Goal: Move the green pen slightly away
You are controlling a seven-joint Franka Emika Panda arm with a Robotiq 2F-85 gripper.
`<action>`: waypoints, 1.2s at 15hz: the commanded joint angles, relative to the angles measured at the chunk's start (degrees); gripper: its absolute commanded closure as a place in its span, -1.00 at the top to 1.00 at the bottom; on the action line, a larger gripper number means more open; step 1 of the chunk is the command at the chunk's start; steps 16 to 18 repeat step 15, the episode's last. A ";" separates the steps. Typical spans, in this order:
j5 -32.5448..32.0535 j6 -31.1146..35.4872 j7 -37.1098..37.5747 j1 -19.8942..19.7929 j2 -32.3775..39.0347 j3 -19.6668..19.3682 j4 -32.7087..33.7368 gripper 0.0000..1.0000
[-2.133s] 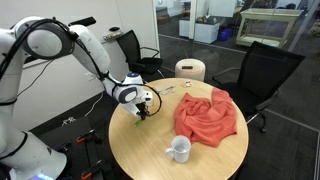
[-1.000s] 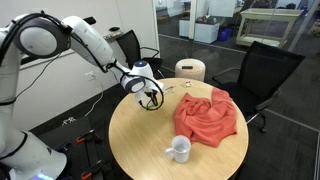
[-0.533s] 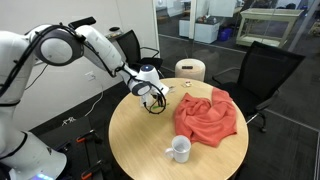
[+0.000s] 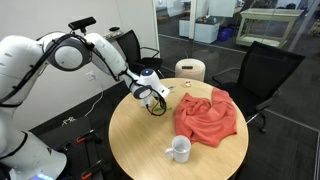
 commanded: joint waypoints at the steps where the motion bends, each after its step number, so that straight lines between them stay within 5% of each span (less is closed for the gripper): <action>1: 1.37 4.62 0.93 3.59 -2.45 -2.05 -3.43 0.46; 5: 2.36 7.61 0.61 6.10 -6.04 -2.66 -8.87 0.99; 11: 4.33 10.83 0.09 8.31 -10.78 -3.52 -15.70 1.00; 12: 3.62 9.30 -0.92 6.80 -7.29 -2.46 -11.51 1.00; 18: 3.62 9.34 -1.03 6.77 -7.38 -2.44 -11.85 1.00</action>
